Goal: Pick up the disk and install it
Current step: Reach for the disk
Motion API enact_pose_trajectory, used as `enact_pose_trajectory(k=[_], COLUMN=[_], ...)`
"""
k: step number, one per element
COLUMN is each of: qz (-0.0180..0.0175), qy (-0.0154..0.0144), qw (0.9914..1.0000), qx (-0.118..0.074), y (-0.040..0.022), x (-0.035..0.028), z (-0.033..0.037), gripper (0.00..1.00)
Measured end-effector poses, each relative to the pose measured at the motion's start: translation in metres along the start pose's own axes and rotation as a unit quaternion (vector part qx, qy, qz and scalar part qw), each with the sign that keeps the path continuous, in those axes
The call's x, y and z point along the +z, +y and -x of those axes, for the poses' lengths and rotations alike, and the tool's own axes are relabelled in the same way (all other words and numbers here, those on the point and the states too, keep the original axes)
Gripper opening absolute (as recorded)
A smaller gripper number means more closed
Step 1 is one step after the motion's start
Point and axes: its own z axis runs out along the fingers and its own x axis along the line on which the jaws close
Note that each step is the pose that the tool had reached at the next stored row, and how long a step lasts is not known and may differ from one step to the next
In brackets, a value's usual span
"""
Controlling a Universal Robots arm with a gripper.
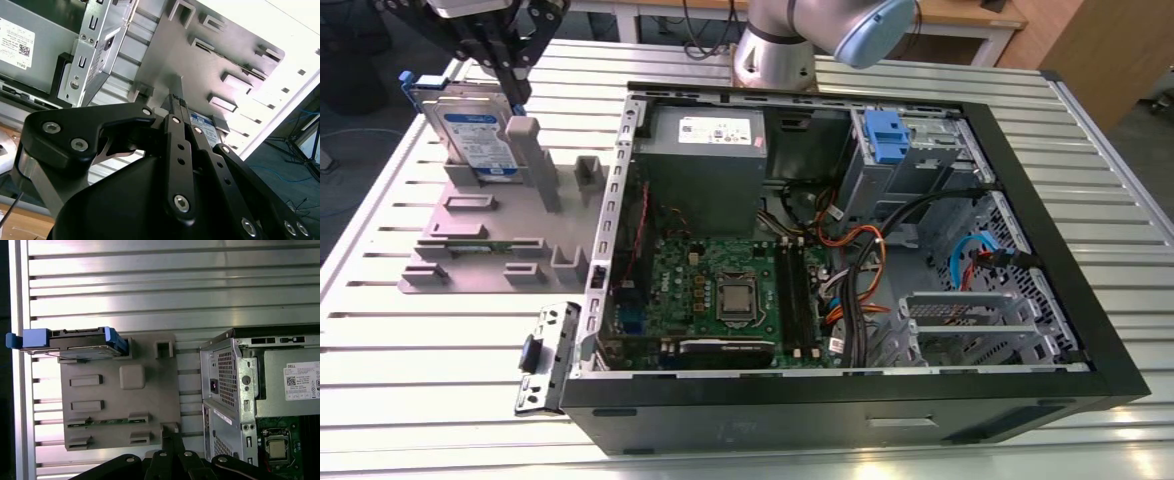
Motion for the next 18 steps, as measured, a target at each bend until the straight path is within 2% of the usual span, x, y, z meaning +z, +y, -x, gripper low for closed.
enact_pose_trajectory(k=[3, 5, 15, 18], qz=[0.0, 0.0, 0.0, 0.0], qy=[0.0, 0.0, 0.0, 0.0], qw=[1.0, 1.0, 1.0, 1.0], qx=[0.0, 0.0, 0.0, 0.0], y=[0.0, -0.0013, -0.0014, -0.0017], x=[0.0, 0.0004, 0.0003, 0.0003], z=[-0.0005, -0.0168, -0.0188, -0.0223], gripper=[0.1, 0.1, 0.1, 0.1])
